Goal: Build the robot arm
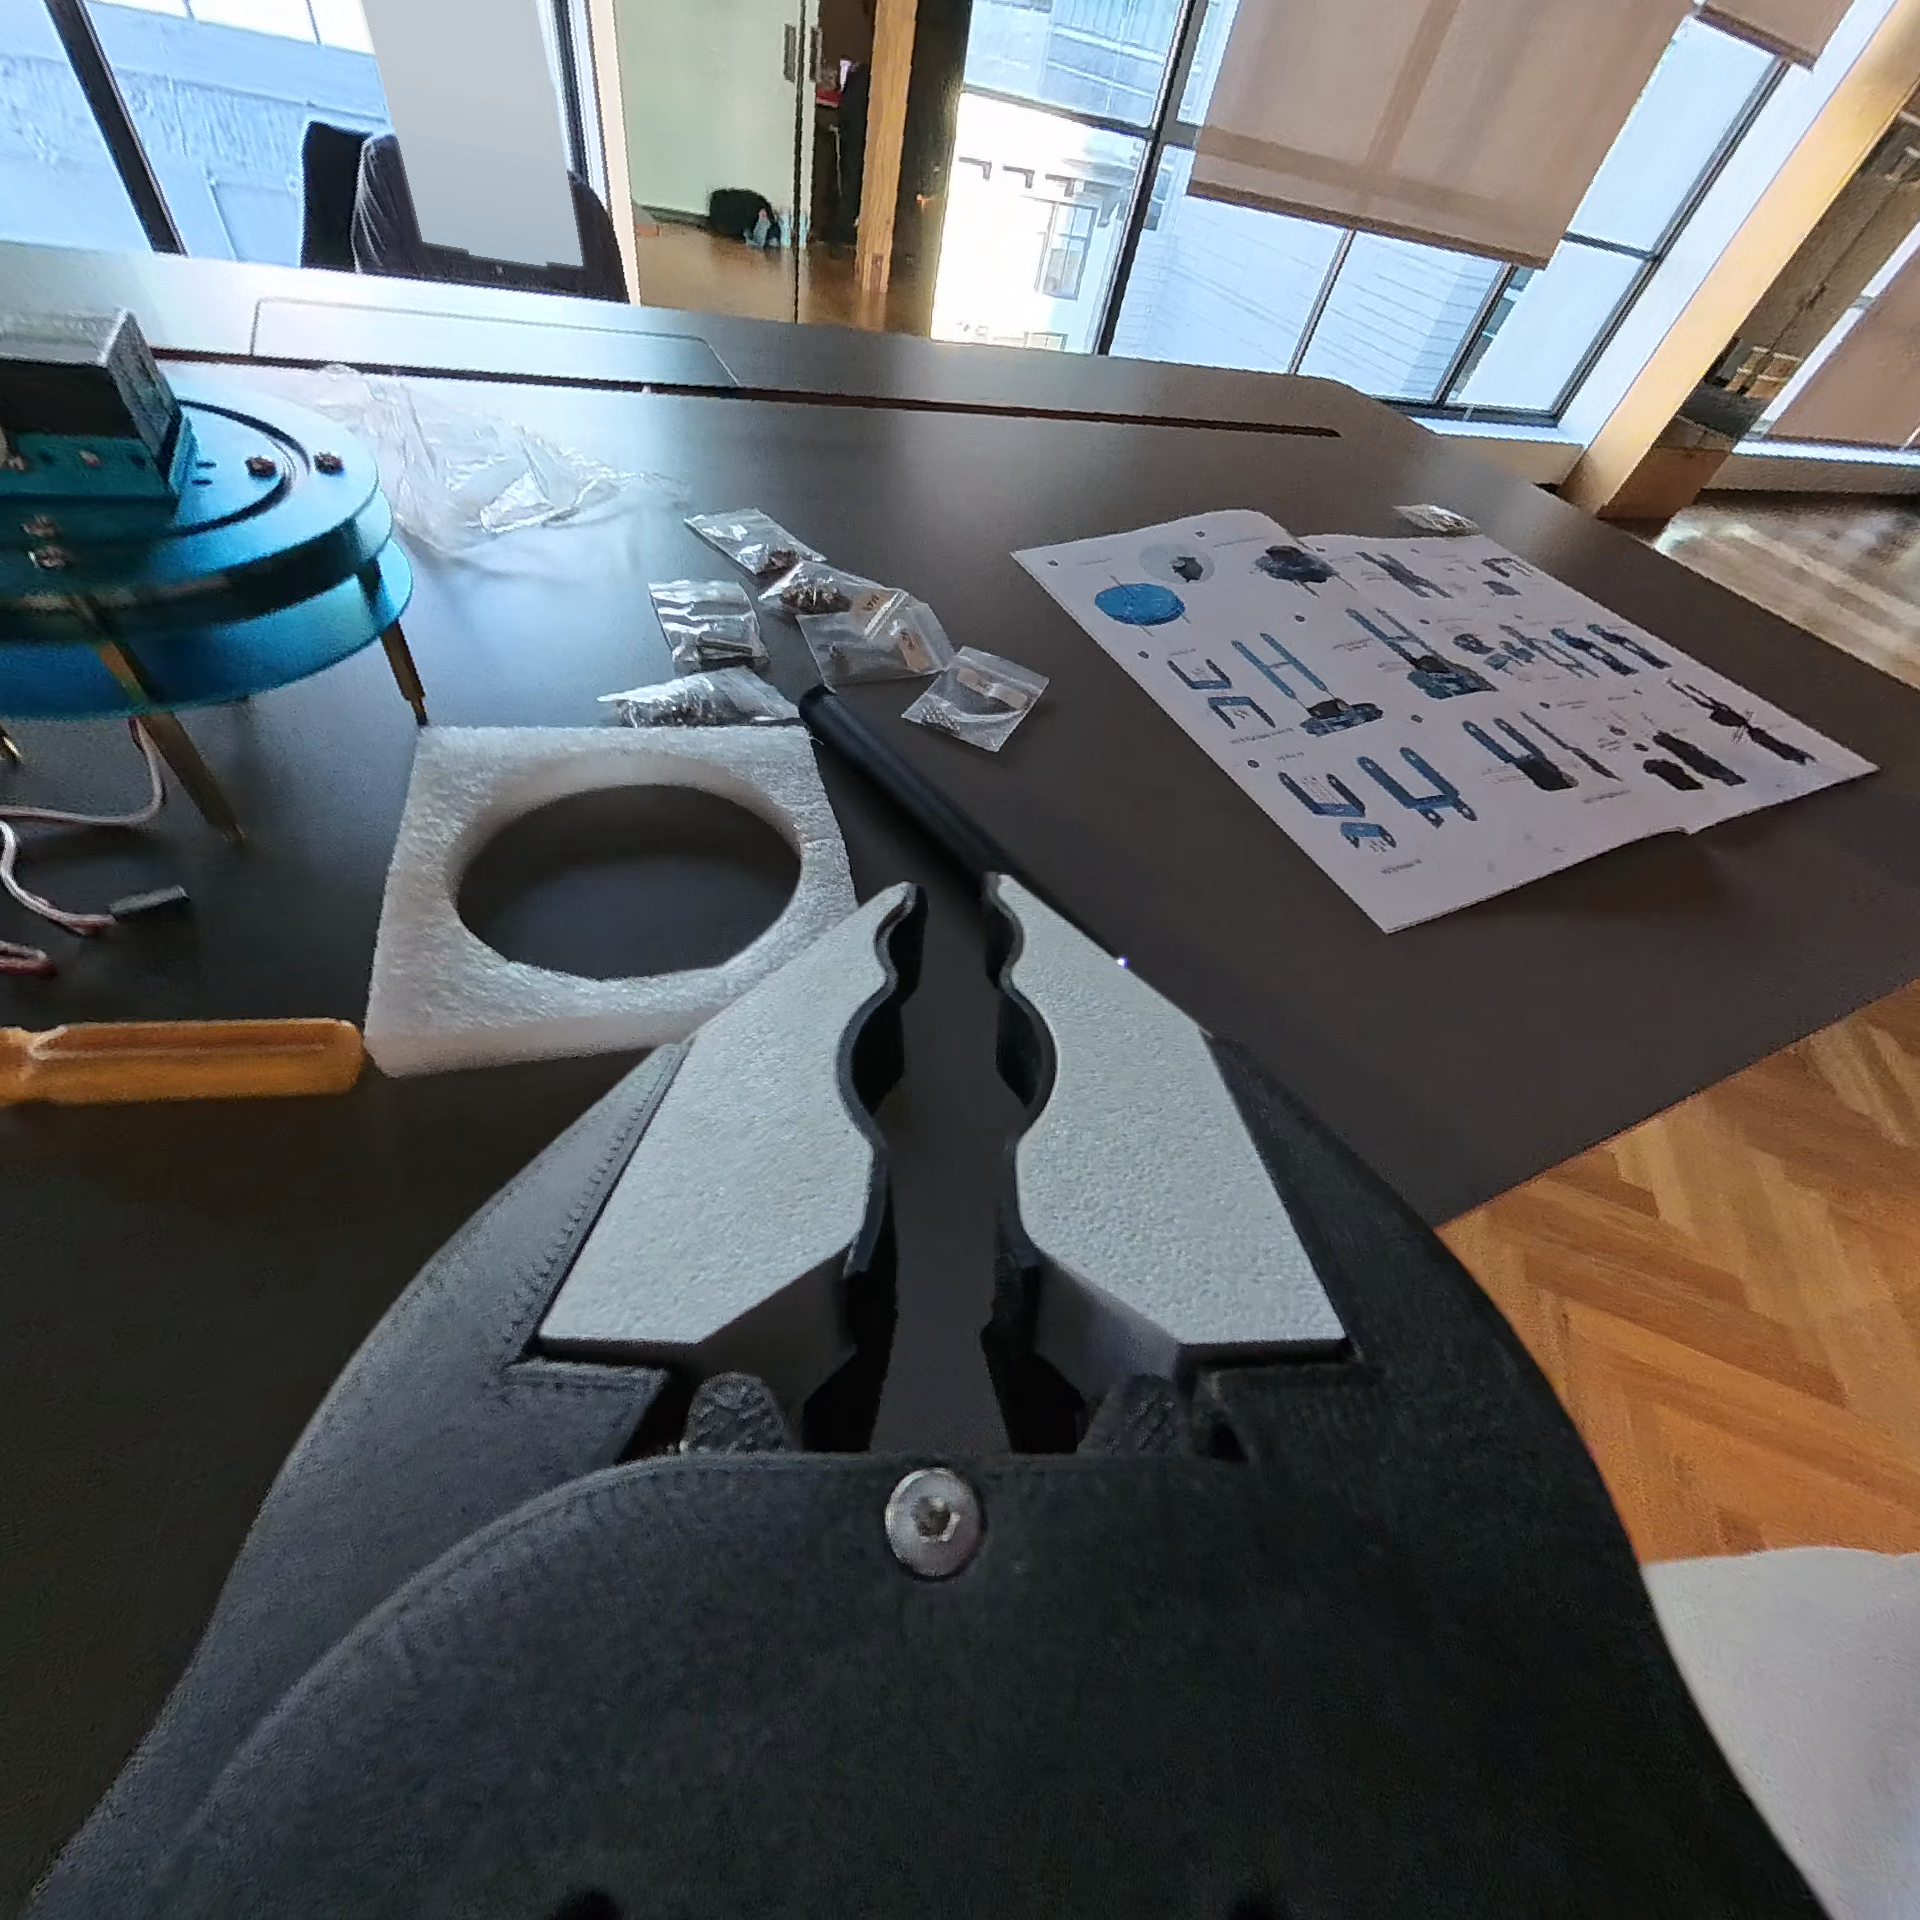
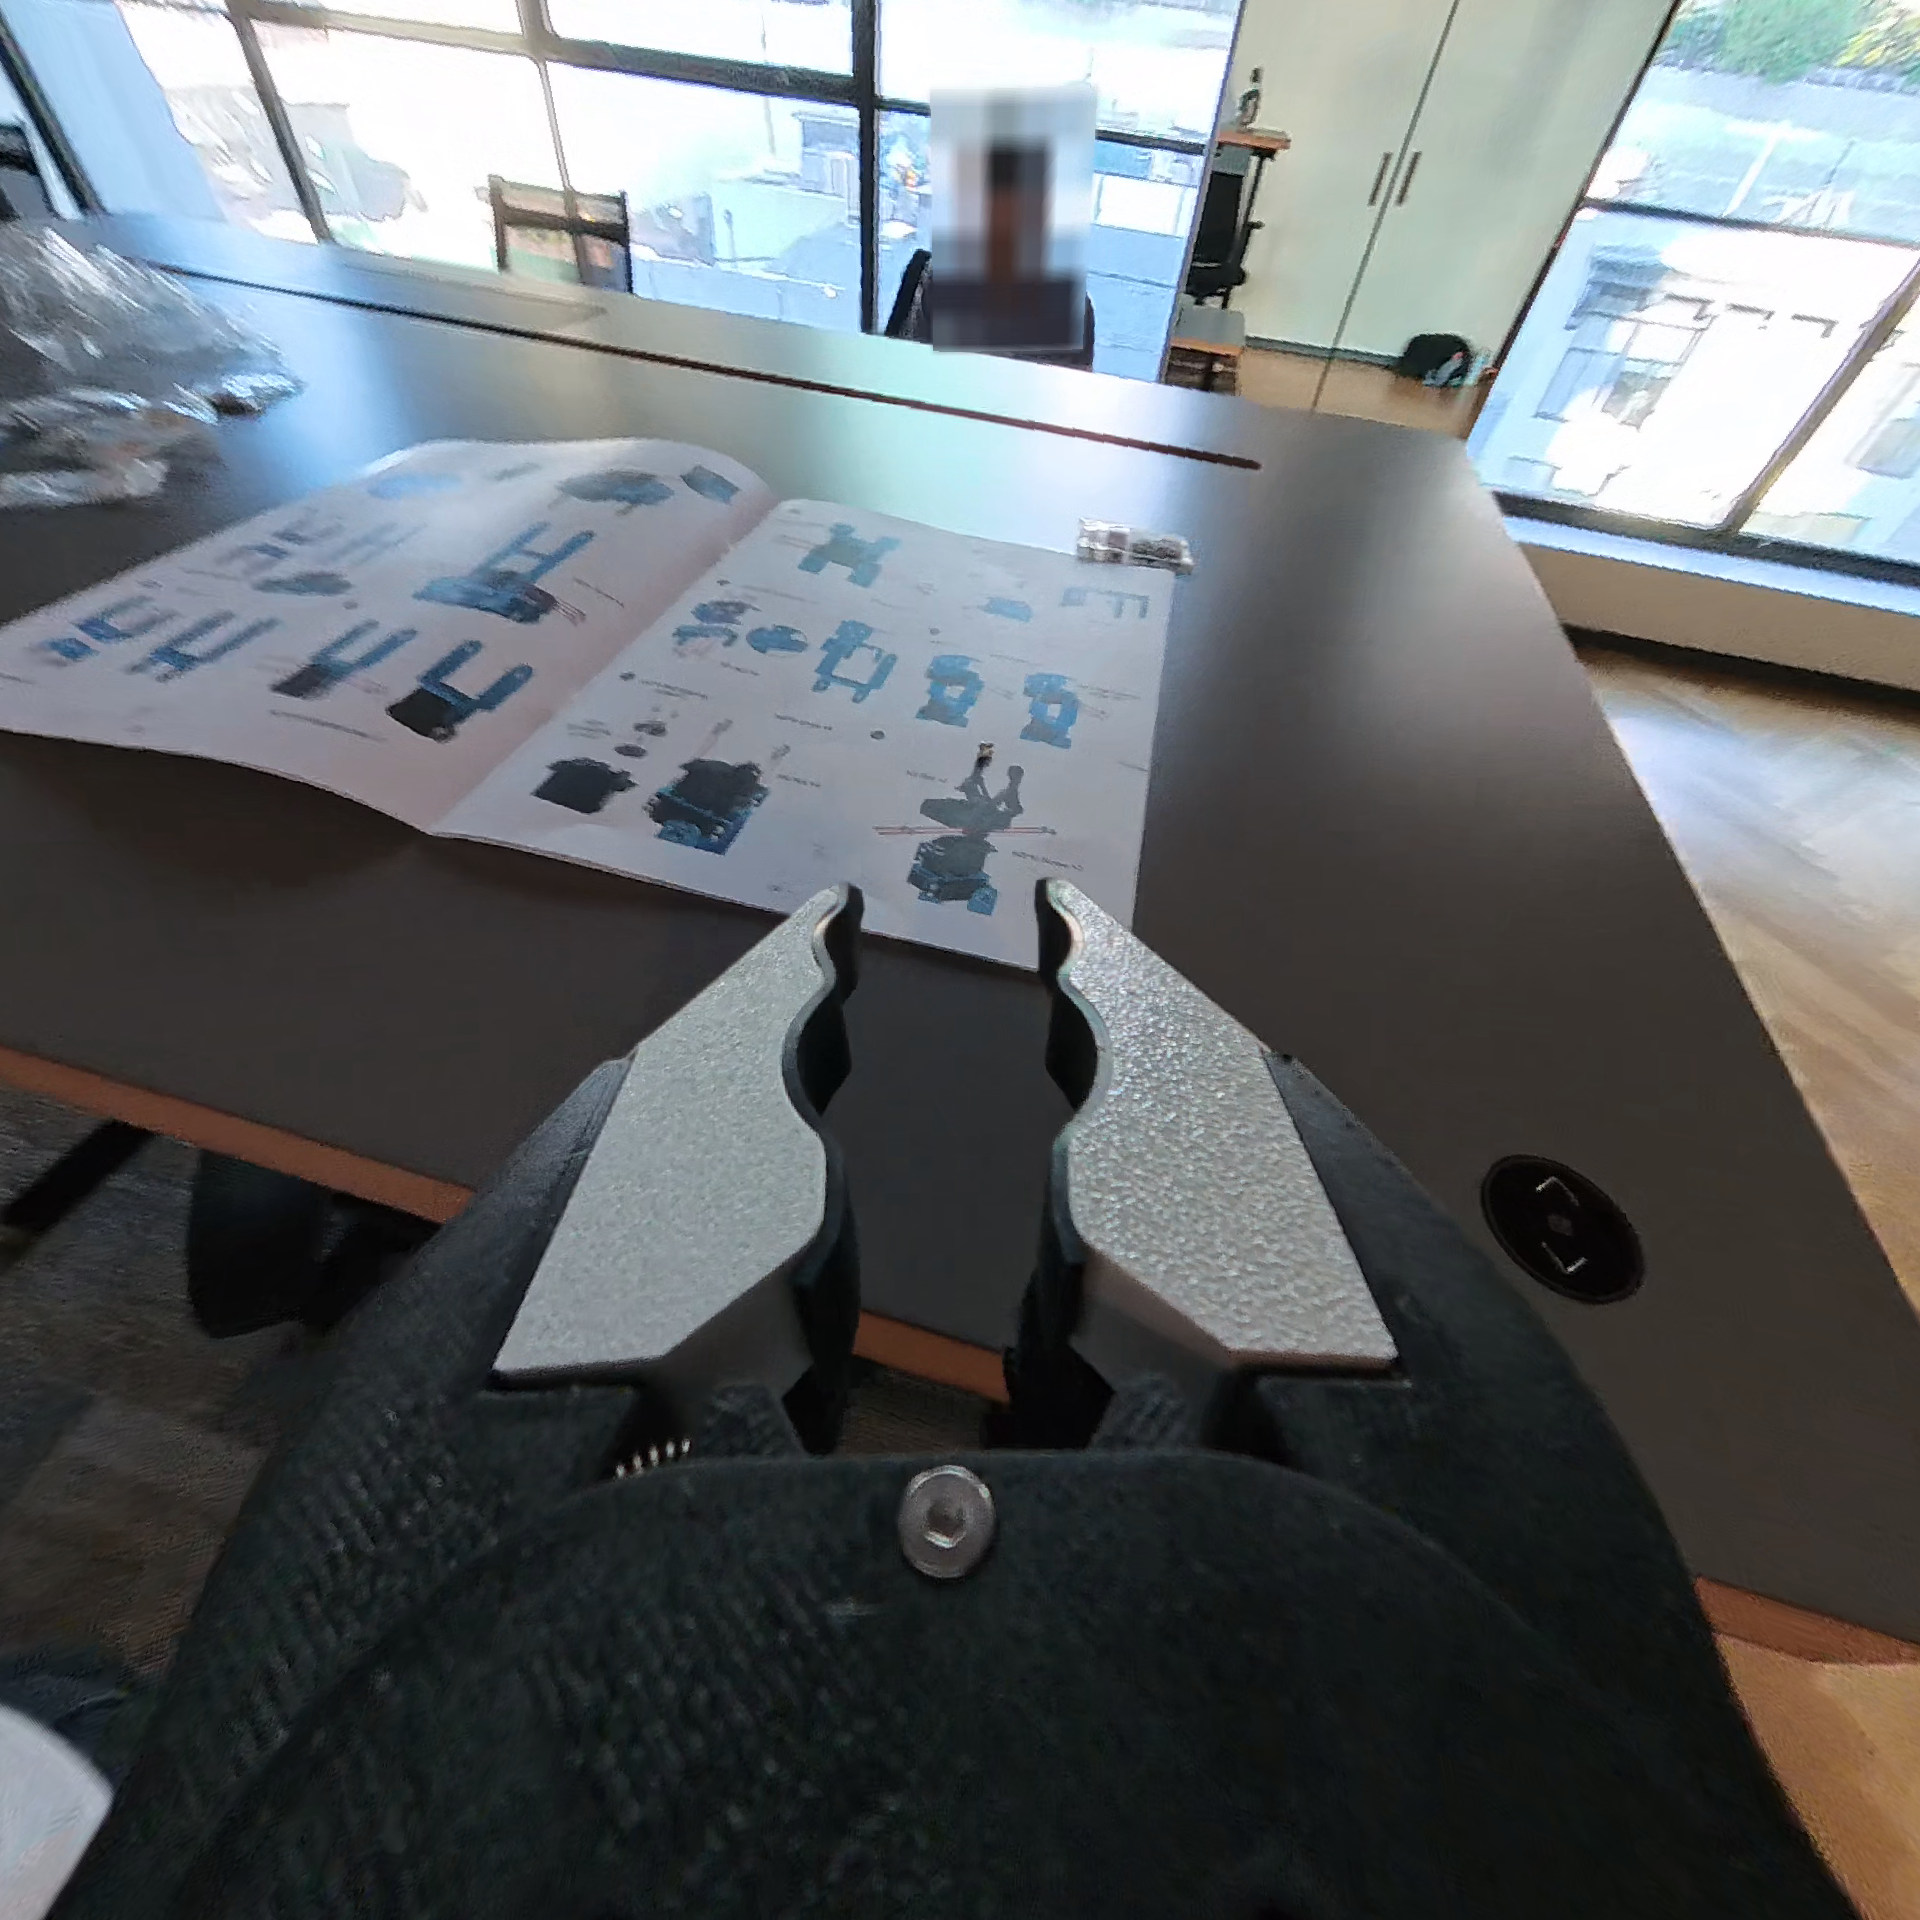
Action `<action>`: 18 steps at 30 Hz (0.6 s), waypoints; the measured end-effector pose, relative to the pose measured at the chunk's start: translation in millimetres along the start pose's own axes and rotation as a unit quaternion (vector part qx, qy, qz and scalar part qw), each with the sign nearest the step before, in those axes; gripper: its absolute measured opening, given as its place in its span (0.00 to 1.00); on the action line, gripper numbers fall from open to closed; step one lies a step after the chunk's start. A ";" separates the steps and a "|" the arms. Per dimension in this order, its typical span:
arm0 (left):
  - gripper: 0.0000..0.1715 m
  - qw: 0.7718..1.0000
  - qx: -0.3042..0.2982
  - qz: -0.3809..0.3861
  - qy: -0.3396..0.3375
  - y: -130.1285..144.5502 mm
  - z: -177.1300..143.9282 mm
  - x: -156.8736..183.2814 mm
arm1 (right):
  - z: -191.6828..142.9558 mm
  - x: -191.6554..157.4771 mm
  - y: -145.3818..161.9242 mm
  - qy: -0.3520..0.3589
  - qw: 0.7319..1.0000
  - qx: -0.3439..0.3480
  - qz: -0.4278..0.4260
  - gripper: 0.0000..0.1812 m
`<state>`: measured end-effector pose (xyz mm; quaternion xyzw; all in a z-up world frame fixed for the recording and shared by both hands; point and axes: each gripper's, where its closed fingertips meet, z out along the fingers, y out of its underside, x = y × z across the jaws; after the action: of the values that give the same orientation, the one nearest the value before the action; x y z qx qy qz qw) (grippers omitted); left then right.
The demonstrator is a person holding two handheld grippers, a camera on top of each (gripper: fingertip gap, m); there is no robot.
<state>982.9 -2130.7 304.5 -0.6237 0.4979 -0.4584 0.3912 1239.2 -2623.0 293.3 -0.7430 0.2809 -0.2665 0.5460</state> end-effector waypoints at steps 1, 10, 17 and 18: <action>0.03 1.000 0.001 0.004 0.003 -0.7 1.6 -1.6 | 2.4 -0.6 2.8 0.011 1.000 0.000 -0.012 0.17; 0.00 0.999 0.043 0.005 0.032 -19.9 -1.3 31.9 | 22.2 14.2 -14.2 0.005 0.997 0.032 -0.070 0.14; 0.08 0.994 0.078 -0.004 0.078 -22.3 52.2 128.1 | 58.8 53.7 -25.9 -0.072 0.995 0.003 -0.072 0.19; 0.11 0.994 0.078 0.000 0.080 -20.7 63.2 140.6 | 65.3 58.8 -25.8 -0.081 0.994 -0.004 -0.075 0.19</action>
<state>1060.9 -2262.4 332.5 -0.5521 0.4906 -0.5444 0.3976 1329.5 -2615.1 306.3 -0.7832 0.1799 -0.2446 0.5426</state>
